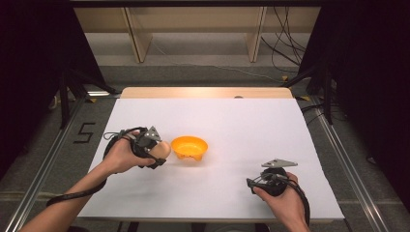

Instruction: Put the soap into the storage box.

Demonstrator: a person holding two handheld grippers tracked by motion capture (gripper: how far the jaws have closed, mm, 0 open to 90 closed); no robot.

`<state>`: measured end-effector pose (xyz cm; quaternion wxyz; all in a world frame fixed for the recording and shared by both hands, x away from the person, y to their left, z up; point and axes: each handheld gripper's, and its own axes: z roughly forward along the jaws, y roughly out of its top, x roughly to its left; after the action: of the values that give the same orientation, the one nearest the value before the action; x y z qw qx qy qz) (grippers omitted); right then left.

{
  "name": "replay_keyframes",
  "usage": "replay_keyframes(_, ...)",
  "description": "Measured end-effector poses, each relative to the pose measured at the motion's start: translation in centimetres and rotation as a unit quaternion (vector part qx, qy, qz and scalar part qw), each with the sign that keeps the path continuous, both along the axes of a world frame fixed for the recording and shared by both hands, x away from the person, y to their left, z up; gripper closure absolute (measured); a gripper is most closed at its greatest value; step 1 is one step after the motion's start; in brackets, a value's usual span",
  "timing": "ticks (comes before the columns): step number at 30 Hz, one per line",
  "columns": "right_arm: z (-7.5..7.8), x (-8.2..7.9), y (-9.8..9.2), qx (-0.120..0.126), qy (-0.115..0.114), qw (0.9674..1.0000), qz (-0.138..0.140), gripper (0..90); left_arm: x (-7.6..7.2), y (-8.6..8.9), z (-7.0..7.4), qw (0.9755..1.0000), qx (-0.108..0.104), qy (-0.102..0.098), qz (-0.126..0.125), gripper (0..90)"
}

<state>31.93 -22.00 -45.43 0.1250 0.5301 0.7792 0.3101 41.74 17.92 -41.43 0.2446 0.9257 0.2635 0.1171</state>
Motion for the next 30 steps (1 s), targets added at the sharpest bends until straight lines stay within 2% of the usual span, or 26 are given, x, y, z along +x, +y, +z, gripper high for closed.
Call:
replay_keyframes(4, 0.0, 0.0, 0.0, -0.001, 0.0, 1.0, 0.001, 41.1, 0.2, -0.1, 0.1, 0.9999, -0.005, -0.009, -0.006, 32.4)
replay_keyframes(9, 0.0, 0.0, 0.0, -0.001, -0.001, 1.0, 0.001, 41.1, 0.4, -0.1, 0.0, 0.9998, -0.017, -0.007, -0.012, 32.4)
replay_keyframes(13, 0.0, 0.0, 0.0, -0.005, 0.0, 1.0, 0.001, 41.1, 0.6, -0.1, 0.0, 0.9998, -0.013, -0.007, -0.015, 32.4)
replay_keyframes(15, -0.1, 0.1, 0.0, -0.007, -0.009, 0.9999, 0.006, 41.1, 0.7, -0.1, 0.0, 0.9997, -0.015, -0.005, -0.016, 32.4)
replay_keyframes(17, 0.0, 0.0, 0.0, -0.002, -0.001, 1.0, 0.001, 41.1, 0.8, -0.1, 0.1, 0.9997, -0.014, -0.01, -0.018, 32.4)
replay_keyframes(22, 0.0, 0.0, 0.0, -0.002, -0.002, 1.0, 0.001, 41.1, 1.1, -0.1, 0.2, 0.9995, -0.02, -0.007, -0.022, 32.4)
replay_keyframes(23, 0.0, 0.0, 0.0, -0.002, -0.002, 1.0, 0.001, 41.1, 1.1, -0.1, 0.2, 0.9996, -0.023, -0.001, -0.018, 32.4)
replay_keyframes(25, -0.1, 0.1, -0.1, -0.008, -0.014, 0.9998, 0.007, 41.0, 1.3, -0.1, 0.3, 0.9996, -0.018, -0.006, -0.022, 32.4)
replay_keyframes(27, 0.1, -0.1, 0.0, -0.004, -0.003, 1.0, -0.001, 41.0, 1.4, -0.1, 0.3, 0.9994, -0.017, -0.008, -0.027, 32.4)
replay_keyframes(30, 0.0, 0.0, 0.0, -0.002, -0.007, 1.0, 0.002, 41.0, 1.6, -0.2, 0.5, 0.9993, -0.022, -0.011, -0.026, 32.4)
